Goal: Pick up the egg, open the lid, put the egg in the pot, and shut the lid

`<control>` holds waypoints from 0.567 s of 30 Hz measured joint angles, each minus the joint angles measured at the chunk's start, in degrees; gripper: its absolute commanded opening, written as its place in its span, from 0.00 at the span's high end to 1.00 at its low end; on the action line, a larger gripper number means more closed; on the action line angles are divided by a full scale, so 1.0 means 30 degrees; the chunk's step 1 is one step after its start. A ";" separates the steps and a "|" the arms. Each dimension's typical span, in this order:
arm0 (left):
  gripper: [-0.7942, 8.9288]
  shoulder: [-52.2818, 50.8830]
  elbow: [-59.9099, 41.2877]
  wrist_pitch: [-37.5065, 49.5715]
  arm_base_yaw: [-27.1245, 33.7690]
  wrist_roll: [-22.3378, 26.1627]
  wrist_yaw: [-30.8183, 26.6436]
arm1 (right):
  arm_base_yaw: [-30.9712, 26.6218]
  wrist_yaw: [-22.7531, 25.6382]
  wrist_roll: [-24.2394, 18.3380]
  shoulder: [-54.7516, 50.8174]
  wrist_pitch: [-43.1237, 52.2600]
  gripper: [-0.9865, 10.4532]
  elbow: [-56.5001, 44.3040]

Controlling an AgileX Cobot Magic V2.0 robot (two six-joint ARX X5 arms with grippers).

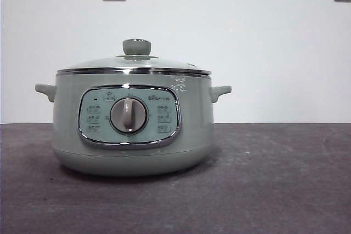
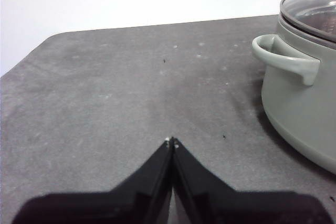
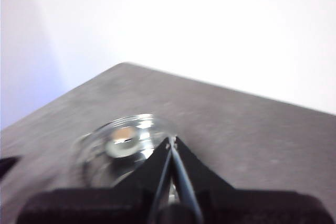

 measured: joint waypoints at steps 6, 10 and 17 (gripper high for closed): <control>0.92 0.0000 0.0000 0.0000 0.0000 0.0000 0.0000 | -0.1457 0.0175 -0.0007 -0.4073 0.6025 0.91 -0.7395; 0.92 0.0000 0.0000 0.0000 0.0000 0.0000 0.0000 | -0.1515 0.1341 -0.0015 -0.6798 0.9041 0.91 -1.2036; 0.92 0.0000 0.0000 0.0000 0.0000 0.0000 0.0000 | -0.1530 0.2069 -0.0015 -1.0265 1.1999 0.91 -1.8615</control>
